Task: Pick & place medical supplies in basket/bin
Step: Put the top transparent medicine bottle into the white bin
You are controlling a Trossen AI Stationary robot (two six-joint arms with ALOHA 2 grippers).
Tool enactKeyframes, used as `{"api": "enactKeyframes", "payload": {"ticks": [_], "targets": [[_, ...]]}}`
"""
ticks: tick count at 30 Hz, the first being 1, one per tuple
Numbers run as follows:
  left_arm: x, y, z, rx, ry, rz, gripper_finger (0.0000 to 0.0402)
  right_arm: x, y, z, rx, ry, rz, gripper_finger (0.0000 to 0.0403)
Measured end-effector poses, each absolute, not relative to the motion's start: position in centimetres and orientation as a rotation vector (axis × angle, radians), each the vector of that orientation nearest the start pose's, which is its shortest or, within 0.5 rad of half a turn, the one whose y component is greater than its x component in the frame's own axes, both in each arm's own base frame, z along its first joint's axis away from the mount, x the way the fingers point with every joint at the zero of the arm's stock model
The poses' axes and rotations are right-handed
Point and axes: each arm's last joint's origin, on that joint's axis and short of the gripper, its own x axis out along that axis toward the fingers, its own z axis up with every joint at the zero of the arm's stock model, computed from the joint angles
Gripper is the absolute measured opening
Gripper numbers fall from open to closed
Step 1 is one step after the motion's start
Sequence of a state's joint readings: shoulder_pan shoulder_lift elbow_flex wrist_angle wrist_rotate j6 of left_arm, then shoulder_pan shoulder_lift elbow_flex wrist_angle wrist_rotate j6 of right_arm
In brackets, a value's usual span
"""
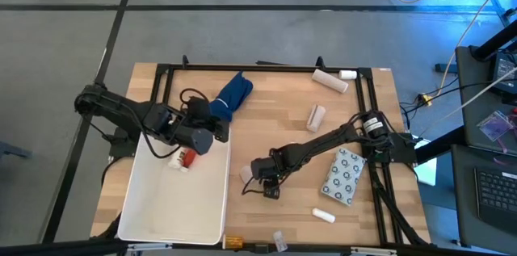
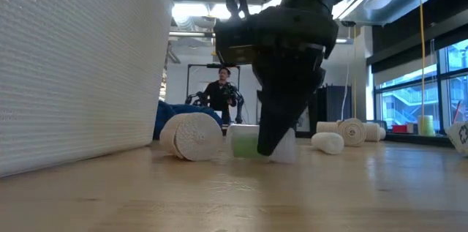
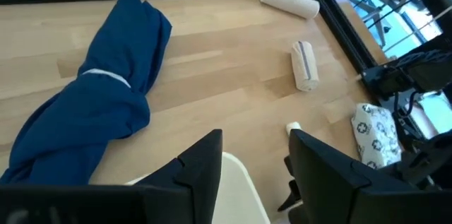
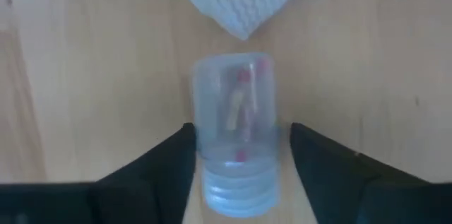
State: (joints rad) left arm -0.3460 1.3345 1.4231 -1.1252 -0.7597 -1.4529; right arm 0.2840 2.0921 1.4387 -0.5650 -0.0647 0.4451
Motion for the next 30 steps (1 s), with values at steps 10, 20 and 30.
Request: {"api": "enactKeyframes", "payload": {"ticks": [10, 20, 30], "targets": [[23.5, -6.4, 36.6, -0.766, 0.416, 0.877, 0.0159, 39.2, 10.9, 15.3, 0.204, 1.292, 0.064, 0.0135], [24.9, -6.9, 38.4, -0.615, 0.311, 0.714, 0.0159, 36.4, 5.9, 24.7, 0.274, 1.153, -0.007, 0.0137], [26.7, -7.5, 42.1, -0.538, 0.055, 0.524, 0.0159, 30.1, 2.6, 39.6, 0.326, 0.430, 0.004, 0.0141]]}}
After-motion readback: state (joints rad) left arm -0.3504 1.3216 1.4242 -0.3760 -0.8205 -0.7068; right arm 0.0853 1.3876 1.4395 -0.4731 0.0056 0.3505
